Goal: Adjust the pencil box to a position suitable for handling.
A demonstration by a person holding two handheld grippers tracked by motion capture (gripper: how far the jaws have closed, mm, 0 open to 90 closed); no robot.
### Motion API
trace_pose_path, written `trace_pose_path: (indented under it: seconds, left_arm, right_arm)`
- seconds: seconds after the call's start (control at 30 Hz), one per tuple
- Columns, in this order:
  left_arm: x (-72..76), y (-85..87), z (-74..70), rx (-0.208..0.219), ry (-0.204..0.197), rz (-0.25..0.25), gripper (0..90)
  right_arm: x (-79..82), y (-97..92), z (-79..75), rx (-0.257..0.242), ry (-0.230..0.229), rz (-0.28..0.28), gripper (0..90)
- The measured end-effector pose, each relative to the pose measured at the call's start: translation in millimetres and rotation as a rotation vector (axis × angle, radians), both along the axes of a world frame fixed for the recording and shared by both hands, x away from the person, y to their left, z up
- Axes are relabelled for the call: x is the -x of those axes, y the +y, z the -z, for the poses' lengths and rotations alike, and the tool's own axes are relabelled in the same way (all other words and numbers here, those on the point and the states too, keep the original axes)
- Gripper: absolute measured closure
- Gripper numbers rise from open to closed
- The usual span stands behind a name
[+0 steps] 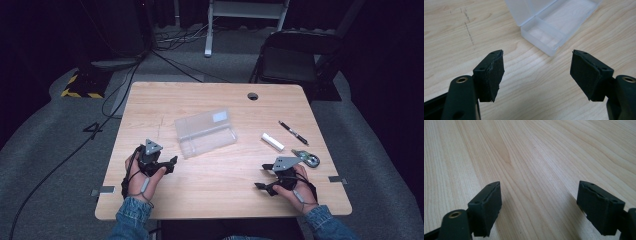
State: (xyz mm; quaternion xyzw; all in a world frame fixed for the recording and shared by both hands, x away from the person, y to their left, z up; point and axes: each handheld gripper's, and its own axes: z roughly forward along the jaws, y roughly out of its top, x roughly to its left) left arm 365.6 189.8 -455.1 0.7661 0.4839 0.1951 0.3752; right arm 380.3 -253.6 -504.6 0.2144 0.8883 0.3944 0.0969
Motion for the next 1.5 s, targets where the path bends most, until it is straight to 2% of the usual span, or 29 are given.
trace_pose_path:
  seconds: [0.3, 0.53, 0.57, 0.73, 1.07, 1.1, 1.23, 1.37, 1.5]
  left_arm:
    - [-14.7, -9.1, -4.0, 0.005, -0.016, 0.03, 27.7]
    - [-32.6, -9.7, 0.1, 0.031, -0.042, 0.025, 27.5]
    - [-38.8, -10.1, 4.5, 0.041, -0.03, 0.029, 27.8]
    - [-48.3, -11.5, 11.6, 0.04, -0.019, 0.029, 29.8]
    - [-70.9, -25.3, 24.1, 0.023, 0.031, 0.064, 32.7]
    - [-70.9, -25.3, 24.1, 0.023, 0.031, 0.064, 33.1]
    - [-76.2, -30.4, 33.4, -0.018, 0.073, 0.076, 33.9]
    - [-77.4, -30.8, 35.7, -0.01, 0.094, 0.089, 35.7]
    - [-77.9, -32.6, 38.5, -0.024, 0.109, 0.108, 37.5]
  right_arm:
    - [0.0, 0.0, 0.0, 0.0, 0.0, 0.0, 20.5]
    - [0.0, 0.0, 0.0, -0.001, 0.001, 0.0, 20.4]
    - [0.0, 0.0, 0.0, -0.001, 0.001, 0.0, 20.4]
    - [0.0, 0.0, 0.0, -0.001, 0.001, 0.0, 20.5]
    - [0.3, -0.3, 0.0, -0.002, 0.0, -0.003, 21.0]
    - [0.3, -0.3, 0.0, -0.002, 0.0, -0.003, 21.0]
    - [0.3, -0.3, 0.0, -0.002, 0.0, -0.003, 21.0]
    - [0.2, -0.3, 0.0, -0.003, 0.0, -0.003, 21.0]
    - [0.2, -0.3, 0.0, -0.003, 0.0, -0.003, 20.9]
